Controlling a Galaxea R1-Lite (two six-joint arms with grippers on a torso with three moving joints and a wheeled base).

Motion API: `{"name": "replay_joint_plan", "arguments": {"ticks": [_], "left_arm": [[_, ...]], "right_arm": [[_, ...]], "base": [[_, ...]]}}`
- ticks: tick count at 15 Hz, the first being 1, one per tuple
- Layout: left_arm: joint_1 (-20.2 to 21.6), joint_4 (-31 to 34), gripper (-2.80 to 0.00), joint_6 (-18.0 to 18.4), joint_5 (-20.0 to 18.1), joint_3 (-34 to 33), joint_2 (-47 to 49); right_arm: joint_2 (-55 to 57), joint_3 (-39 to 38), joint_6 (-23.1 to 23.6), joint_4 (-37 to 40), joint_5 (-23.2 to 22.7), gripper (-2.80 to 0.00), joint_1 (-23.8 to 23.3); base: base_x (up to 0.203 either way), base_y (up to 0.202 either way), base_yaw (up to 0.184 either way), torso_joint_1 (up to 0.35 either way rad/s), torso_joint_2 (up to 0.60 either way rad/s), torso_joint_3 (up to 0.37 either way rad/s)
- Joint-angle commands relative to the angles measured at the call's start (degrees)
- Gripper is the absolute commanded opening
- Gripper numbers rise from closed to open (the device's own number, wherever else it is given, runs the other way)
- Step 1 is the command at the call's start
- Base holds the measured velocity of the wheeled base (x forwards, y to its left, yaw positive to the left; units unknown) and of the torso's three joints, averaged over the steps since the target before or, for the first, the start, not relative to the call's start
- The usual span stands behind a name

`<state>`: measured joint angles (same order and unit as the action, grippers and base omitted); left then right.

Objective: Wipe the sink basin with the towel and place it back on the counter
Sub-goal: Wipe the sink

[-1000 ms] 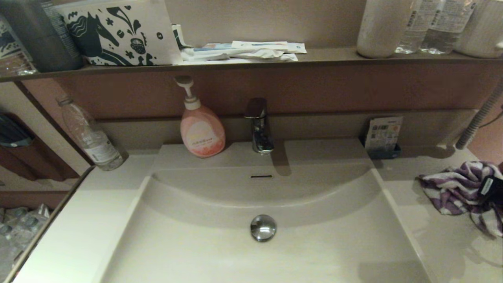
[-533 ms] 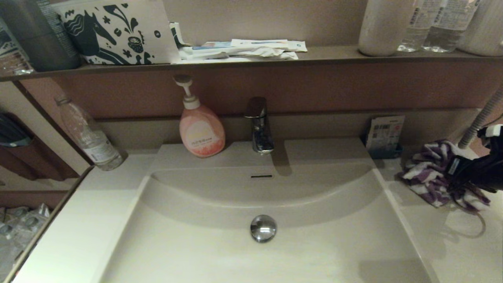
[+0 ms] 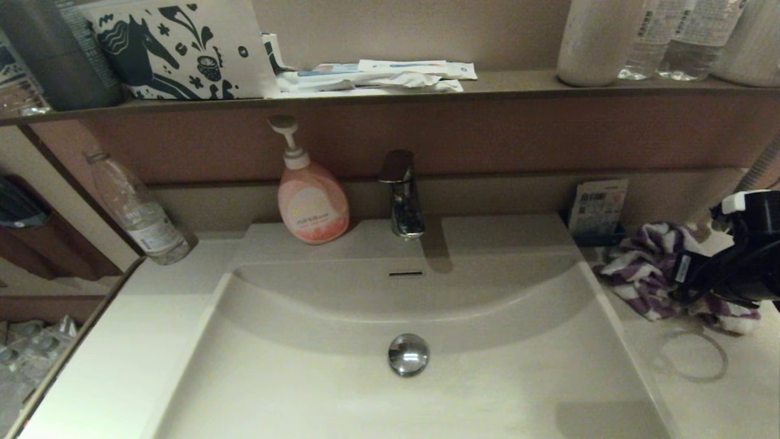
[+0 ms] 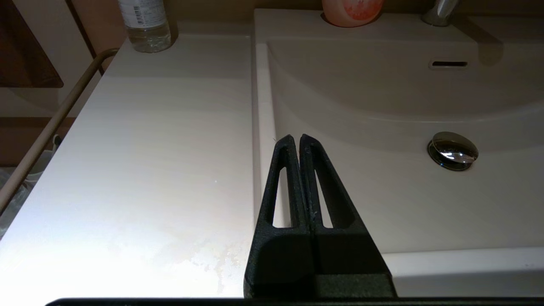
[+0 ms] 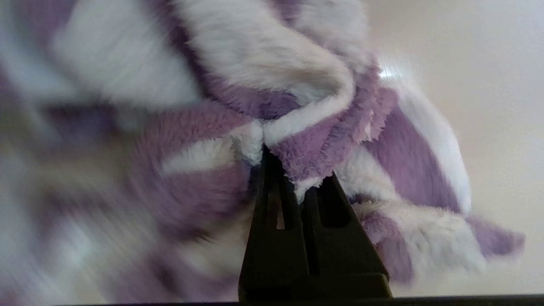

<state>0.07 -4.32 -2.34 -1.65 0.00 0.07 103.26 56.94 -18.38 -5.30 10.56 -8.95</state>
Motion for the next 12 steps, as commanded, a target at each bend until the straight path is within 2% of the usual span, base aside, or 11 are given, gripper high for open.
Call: {"name": "replay_joint_plan", "arguments": {"ticks": [1,4,6,7,9,12], "left_arm": [[0.01,-0.08,-2.80,-0.03,-0.02,0.00,0.01],[0.01,0.01,-2.80,-0.03,-0.02,0.00,0.01],[0.05,0.01,-2.80,-0.03,-0.02,0.00,0.01],[0.01,-0.01,-2.80,-0.03,-0.02,0.00,0.01],[0.01,-0.06,-2.80,-0.03,-0.02,0.00,0.01],[0.01,-0.08,-2.80,-0.03,-0.02,0.00,0.01]], "right_arm": [[-5.96,-0.21,-0.11,11.19,0.12,-2.80,0.01],[-13.49,-1.91,-0.16,22.57,0.12,-2.80,2.57],[-15.77,-5.24,-0.44,24.53,0.37,-2.80,6.35],[-15.72,-5.53,-0.74,24.26,0.54,-2.80,6.78],[-13.53,-5.53,-4.53,19.60,0.28,-2.80,8.92],[-9.11,-4.90,-5.89,13.26,-3.37,-2.80,9.31]], "base": [[0.000,0.000,0.000,0.000,0.00,0.000],[0.000,0.000,0.000,0.000,0.00,0.000],[0.000,0.000,0.000,0.000,0.00,0.000],[0.000,0.000,0.000,0.000,0.00,0.000],[0.000,0.000,0.000,0.000,0.00,0.000],[0.000,0.000,0.000,0.000,0.00,0.000]]}}
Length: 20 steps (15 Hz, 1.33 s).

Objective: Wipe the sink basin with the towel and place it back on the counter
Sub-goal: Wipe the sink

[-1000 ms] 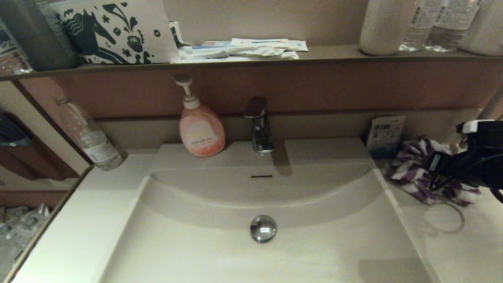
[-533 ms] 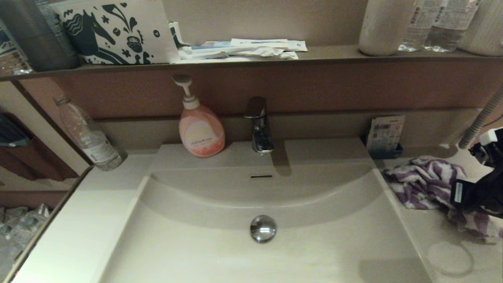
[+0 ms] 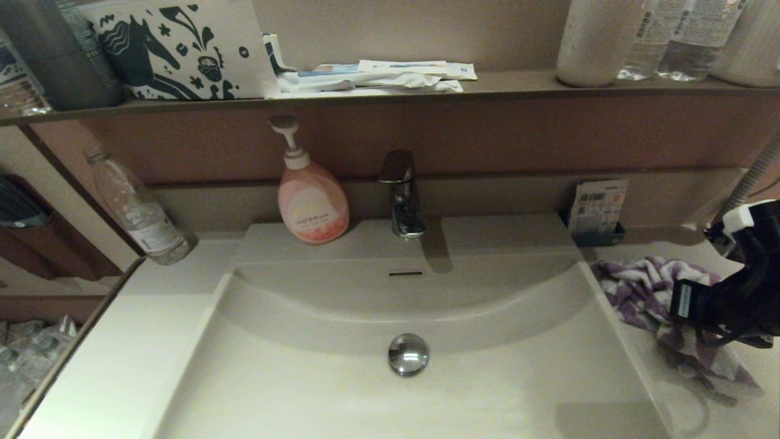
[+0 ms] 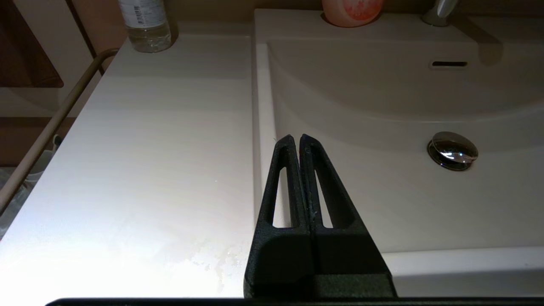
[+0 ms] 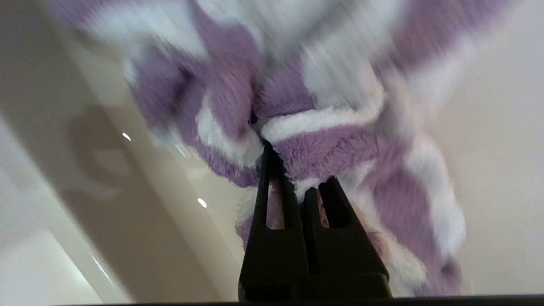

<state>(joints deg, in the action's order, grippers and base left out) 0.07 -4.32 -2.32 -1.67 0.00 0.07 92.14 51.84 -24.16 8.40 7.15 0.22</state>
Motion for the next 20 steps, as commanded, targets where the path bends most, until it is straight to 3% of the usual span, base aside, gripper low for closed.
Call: {"name": "replay_joint_plan", "arguments": {"ticks": [1,4,7,10,13,17,20], "left_arm": [[0.01,-0.07,-2.80,-0.06,0.00,0.00,0.01],[0.01,-0.05,-2.80,-0.06,0.00,0.00,0.01],[0.01,-0.07,-2.80,-0.06,0.00,0.00,0.01],[0.01,-0.04,-2.80,-0.06,0.00,0.00,0.01],[0.01,-0.05,-2.80,-0.06,0.00,0.00,0.01],[0.01,0.01,-2.80,-0.06,0.00,0.00,0.01],[0.01,0.01,-2.80,-0.06,0.00,0.00,0.01]], "right_arm": [[3.60,1.02,-0.31,-4.31,-0.47,-2.80,-0.12],[9.78,4.86,-1.35,-11.41,-4.63,-2.80,-0.47],[16.15,11.17,-2.98,-11.99,-9.57,-2.80,-0.51],[19.07,13.60,-3.23,-11.01,-17.92,-2.80,0.24],[17.53,13.48,-1.45,-1.79,-23.29,-2.80,1.56],[12.37,11.99,6.88,16.34,-25.69,-2.80,1.60],[8.00,4.41,10.45,19.94,-25.90,-2.80,1.54]], "base": [[0.000,0.000,0.000,0.000,0.00,0.000],[0.000,0.000,0.000,0.000,0.00,0.000],[0.000,0.000,0.000,0.000,0.00,0.000],[0.000,0.000,0.000,0.000,0.00,0.000],[0.000,0.000,0.000,0.000,0.00,0.000],[0.000,0.000,0.000,0.000,0.00,0.000],[0.000,0.000,0.000,0.000,0.00,0.000]]}}
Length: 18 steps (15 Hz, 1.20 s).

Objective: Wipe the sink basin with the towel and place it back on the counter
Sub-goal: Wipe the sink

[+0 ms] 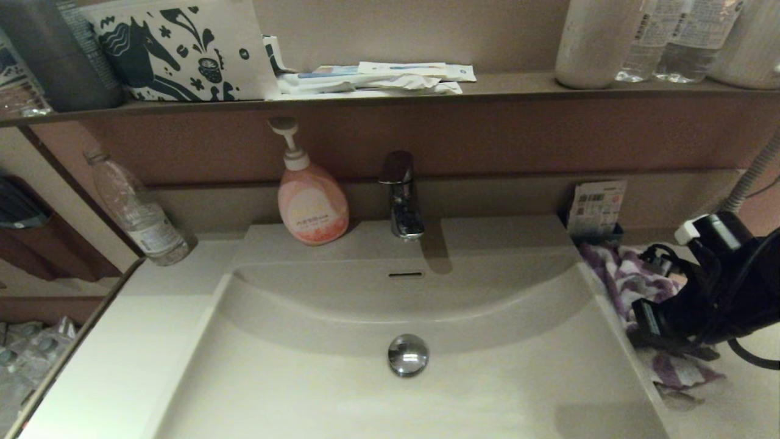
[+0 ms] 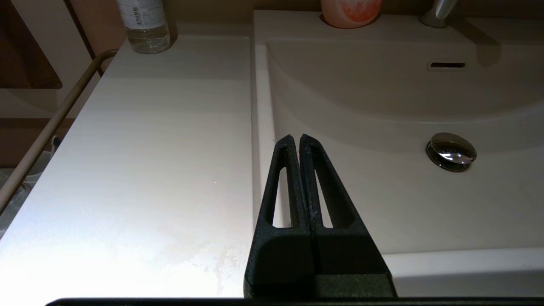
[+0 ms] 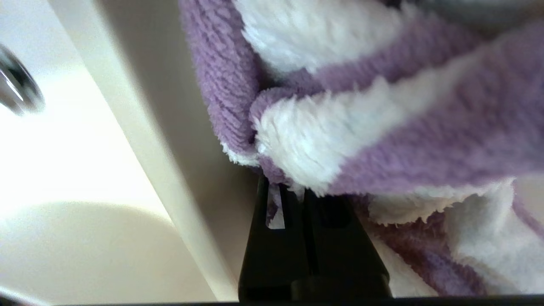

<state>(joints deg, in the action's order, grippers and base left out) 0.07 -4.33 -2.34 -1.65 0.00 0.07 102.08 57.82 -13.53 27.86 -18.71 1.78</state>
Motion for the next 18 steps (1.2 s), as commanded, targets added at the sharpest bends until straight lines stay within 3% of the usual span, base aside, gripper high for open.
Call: {"name": "replay_joint_plan", "arguments": {"ticks": [1,4,10,16,18], "left_arm": [[0.01,-0.07,-2.80,-0.03,-0.02,0.00,0.01],[0.01,0.02,-2.80,-0.03,-0.02,0.00,0.01],[0.01,0.01,-2.80,-0.03,-0.02,0.00,0.01],[0.01,-0.07,-2.80,-0.03,-0.02,0.00,0.01],[0.01,-0.07,-2.80,-0.03,-0.02,0.00,0.01]], "right_arm": [[-3.56,-4.75,0.63,0.54,-0.11,-2.80,0.04],[-7.86,-13.88,1.85,-1.78,-1.46,-2.80,1.26],[-15.42,-28.92,1.76,-6.81,-2.36,-2.80,11.07],[-16.63,-33.04,1.84,-7.28,-4.11,-2.80,12.28],[-15.81,-33.60,1.78,-12.03,-3.96,-2.80,11.94]], "base": [[0.000,0.000,0.000,0.000,0.00,0.000],[0.000,0.000,0.000,0.000,0.00,0.000],[0.000,0.000,0.000,0.000,0.00,0.000],[0.000,0.000,0.000,0.000,0.00,0.000],[0.000,0.000,0.000,0.000,0.00,0.000]]}}
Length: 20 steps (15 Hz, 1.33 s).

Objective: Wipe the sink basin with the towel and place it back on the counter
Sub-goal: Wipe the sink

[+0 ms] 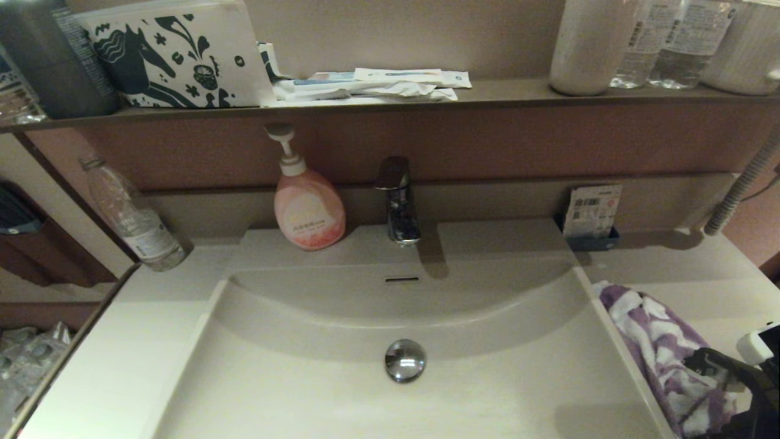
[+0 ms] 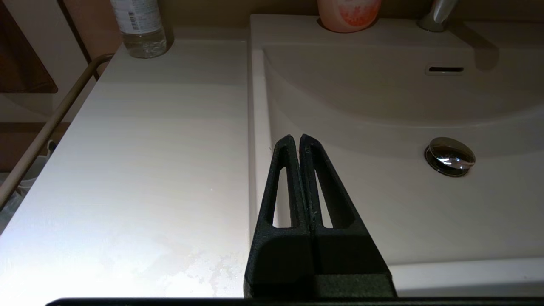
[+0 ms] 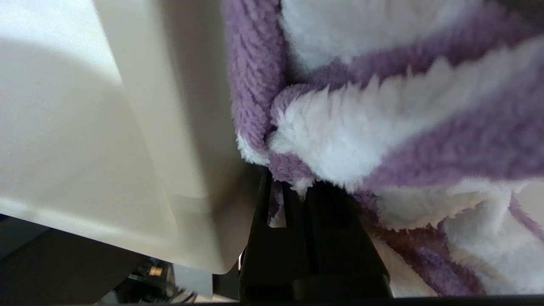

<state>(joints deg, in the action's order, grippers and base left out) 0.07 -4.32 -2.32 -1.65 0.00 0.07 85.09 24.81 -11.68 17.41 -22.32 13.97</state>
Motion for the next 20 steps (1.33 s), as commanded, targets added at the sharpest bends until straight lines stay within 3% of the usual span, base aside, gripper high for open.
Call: {"name": "replay_joint_plan", "arguments": {"ticks": [1,4,11,13,17,20], "left_arm": [[0.01,-0.06,-2.80,-0.06,-0.02,0.00,0.01],[0.01,-0.01,-2.80,-0.06,-0.02,0.00,0.01],[0.01,0.02,-2.80,-0.06,-0.02,0.00,0.01],[0.01,-0.07,-2.80,-0.06,-0.02,0.00,0.01],[0.01,-0.07,-2.80,-0.06,-0.02,0.00,0.01],[0.01,0.02,-2.80,-0.06,-0.02,0.00,0.01]], "right_arm": [[1.77,-0.41,-0.09,-4.38,-0.17,-2.80,-1.30],[5.41,2.43,-0.09,-9.48,0.12,-2.80,-5.31],[6.16,12.79,-1.28,-11.45,0.71,-2.80,-15.89],[7.04,14.76,-2.82,-12.24,0.71,-2.80,-16.08],[11.26,17.23,-10.90,-23.95,0.79,-2.80,-15.39],[16.08,19.43,-16.86,-31.77,3.02,-2.80,-12.40]], "base": [[0.000,0.000,0.000,0.000,0.00,0.000],[0.000,0.000,0.000,0.000,0.00,0.000],[0.000,0.000,0.000,0.004,0.00,0.000],[0.000,0.000,0.000,0.000,0.00,0.000],[0.000,0.000,0.000,0.000,0.00,0.000],[0.000,0.000,0.000,0.000,0.00,0.000]]}}
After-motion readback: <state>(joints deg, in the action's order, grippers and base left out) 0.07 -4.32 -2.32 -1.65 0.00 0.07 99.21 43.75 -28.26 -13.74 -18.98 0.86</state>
